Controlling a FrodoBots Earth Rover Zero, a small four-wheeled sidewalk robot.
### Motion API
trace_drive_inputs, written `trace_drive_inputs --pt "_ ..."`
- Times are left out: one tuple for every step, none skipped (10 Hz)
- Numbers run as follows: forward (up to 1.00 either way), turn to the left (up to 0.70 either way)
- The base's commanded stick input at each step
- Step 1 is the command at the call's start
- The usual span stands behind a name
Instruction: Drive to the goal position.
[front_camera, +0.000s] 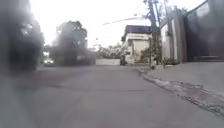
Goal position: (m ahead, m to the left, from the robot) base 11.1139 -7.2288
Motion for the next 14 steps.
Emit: trace_drive_inputs --pt "1.00 -0.40" --pt "1.00 -0.40" --pt "1.00 -0.40" --pt "1.00 -0.26" --pt "1.00 0.00" --pt "1.00 0.00" --pt "1.00 0.00" --pt "1.00 0.00" --pt "1.00 0.00" --pt "1.00 0.00" --pt "1.00 0.00" --pt "1.00 0.00" --pt "1.00 0.00" --pt "1.00 0.00"
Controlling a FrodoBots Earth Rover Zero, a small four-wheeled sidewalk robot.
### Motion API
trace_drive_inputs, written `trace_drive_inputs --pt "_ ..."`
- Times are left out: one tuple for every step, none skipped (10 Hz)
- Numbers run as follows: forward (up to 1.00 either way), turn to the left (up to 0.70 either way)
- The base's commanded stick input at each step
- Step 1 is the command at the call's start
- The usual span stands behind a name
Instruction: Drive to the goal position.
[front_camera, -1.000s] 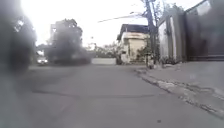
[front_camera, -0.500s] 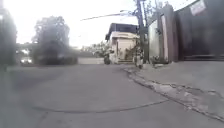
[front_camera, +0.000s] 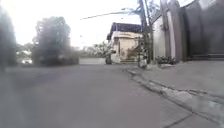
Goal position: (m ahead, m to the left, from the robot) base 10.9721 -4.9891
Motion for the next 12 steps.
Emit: trace_drive_inputs --pt "1.00 0.00" --pt "1.00 0.00" --pt "1.00 0.00" --pt "1.00 0.00" --pt "1.00 0.00" --pt "1.00 0.00" --pt "1.00 0.00" --pt "1.00 0.00" --pt "1.00 0.00" --pt "1.00 0.00" --pt "1.00 0.00" --pt "1.00 0.00"
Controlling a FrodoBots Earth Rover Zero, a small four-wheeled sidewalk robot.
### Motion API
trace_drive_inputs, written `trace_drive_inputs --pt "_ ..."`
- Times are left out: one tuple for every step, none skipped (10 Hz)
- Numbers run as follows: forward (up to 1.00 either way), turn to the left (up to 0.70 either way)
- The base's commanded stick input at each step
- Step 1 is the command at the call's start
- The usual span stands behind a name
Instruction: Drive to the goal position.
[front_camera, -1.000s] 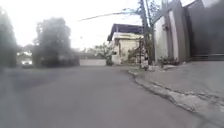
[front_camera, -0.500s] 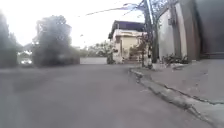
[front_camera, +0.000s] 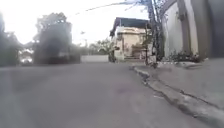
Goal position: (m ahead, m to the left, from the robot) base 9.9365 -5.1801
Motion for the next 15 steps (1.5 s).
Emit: trace_drive_inputs --pt "1.00 0.00" --pt "1.00 0.00" --pt "1.00 0.00" --pt "1.00 0.00" --pt "1.00 0.00" --pt "1.00 0.00" --pt "1.00 0.00" --pt "1.00 0.00" --pt "1.00 0.00" --pt "1.00 0.00" --pt "1.00 0.00" --pt "1.00 0.00" --pt "1.00 0.00" --pt "1.00 0.00" --pt "1.00 0.00"
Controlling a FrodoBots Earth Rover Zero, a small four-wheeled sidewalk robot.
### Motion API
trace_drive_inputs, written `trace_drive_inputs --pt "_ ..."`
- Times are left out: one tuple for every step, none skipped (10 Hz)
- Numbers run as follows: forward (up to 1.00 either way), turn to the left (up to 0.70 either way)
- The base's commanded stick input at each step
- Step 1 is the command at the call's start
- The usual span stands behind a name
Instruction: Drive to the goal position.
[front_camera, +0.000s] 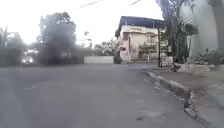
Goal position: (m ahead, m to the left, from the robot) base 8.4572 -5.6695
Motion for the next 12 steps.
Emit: trace_drive_inputs --pt "1.00 0.00" --pt "1.00 0.00" --pt "1.00 0.00" --pt "1.00 0.00" --pt "1.00 0.00" --pt "1.00 0.00" --pt "1.00 0.00" --pt "1.00 0.00" --pt "1.00 0.00" --pt "1.00 0.00" --pt "1.00 0.00" --pt "1.00 0.00"
